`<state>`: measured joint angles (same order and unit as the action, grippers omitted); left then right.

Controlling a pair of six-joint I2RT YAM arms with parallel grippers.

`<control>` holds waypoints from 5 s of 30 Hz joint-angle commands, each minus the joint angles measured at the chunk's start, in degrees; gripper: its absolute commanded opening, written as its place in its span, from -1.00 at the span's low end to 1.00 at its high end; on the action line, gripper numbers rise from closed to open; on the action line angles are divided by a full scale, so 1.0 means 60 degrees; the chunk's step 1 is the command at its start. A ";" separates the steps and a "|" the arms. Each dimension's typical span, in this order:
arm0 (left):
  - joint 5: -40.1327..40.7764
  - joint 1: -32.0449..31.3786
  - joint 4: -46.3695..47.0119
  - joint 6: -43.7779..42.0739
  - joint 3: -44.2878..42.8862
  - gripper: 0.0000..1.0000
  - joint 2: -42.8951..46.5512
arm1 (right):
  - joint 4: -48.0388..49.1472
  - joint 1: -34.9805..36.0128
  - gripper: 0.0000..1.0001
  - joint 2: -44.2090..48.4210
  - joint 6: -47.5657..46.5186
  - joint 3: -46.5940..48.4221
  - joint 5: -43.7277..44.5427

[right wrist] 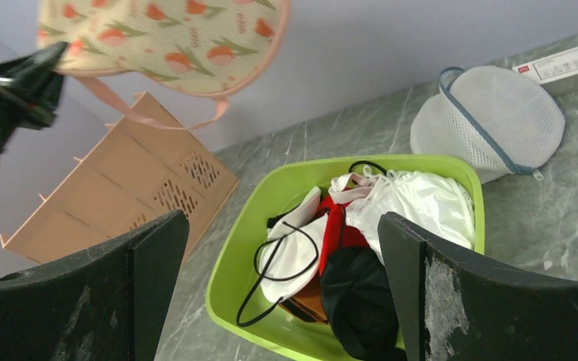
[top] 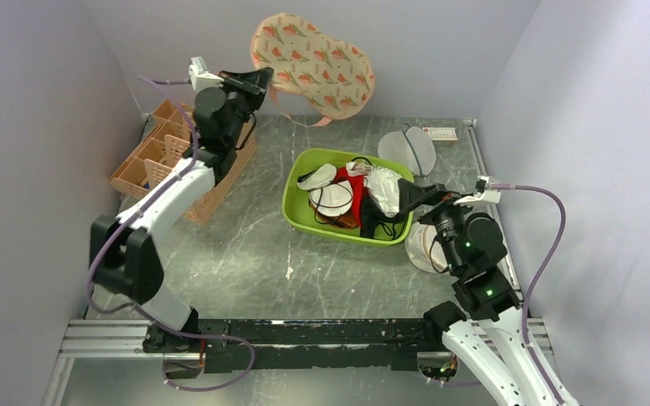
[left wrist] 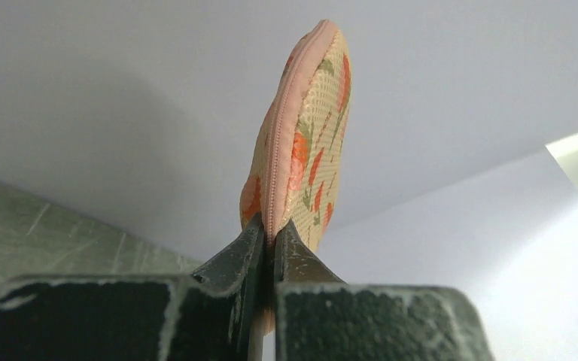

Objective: Unzip the laundry bag and remove the bra

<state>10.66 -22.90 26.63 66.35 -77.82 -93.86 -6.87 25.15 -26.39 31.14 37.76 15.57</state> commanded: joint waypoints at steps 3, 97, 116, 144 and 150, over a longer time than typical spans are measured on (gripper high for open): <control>-0.1449 -0.0007 -0.1859 -0.1168 0.1160 -0.86 0.2220 | 0.0366 0.0072 1.00 -0.0323 0.0102 -0.0189 -0.0342; -0.1972 -0.1730 -0.7293 -0.5085 0.5095 0.82 0.2117 | 0.8183 0.5863 0.22 -0.9689 0.1430 -0.2024 -0.7885; 0.1285 -0.4073 -0.9549 -0.5447 0.4342 0.63 0.3493 | 0.0413 0.3131 0.93 -0.3182 -0.0182 -0.2264 -0.0807; 0.2243 -0.5984 -0.8814 -0.7226 0.3587 -0.81 0.0727 | 0.1150 0.2973 0.92 -0.4228 -0.0110 -0.2875 -0.2065; 0.1067 -0.6007 -0.7954 -0.8202 0.4448 -0.86 0.1955 | 0.2798 0.2824 0.78 -0.4436 -0.1167 -0.3295 -0.3084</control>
<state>22.90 -58.72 -27.20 22.41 -53.52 -86.32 0.19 43.27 -52.73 29.43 20.21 2.46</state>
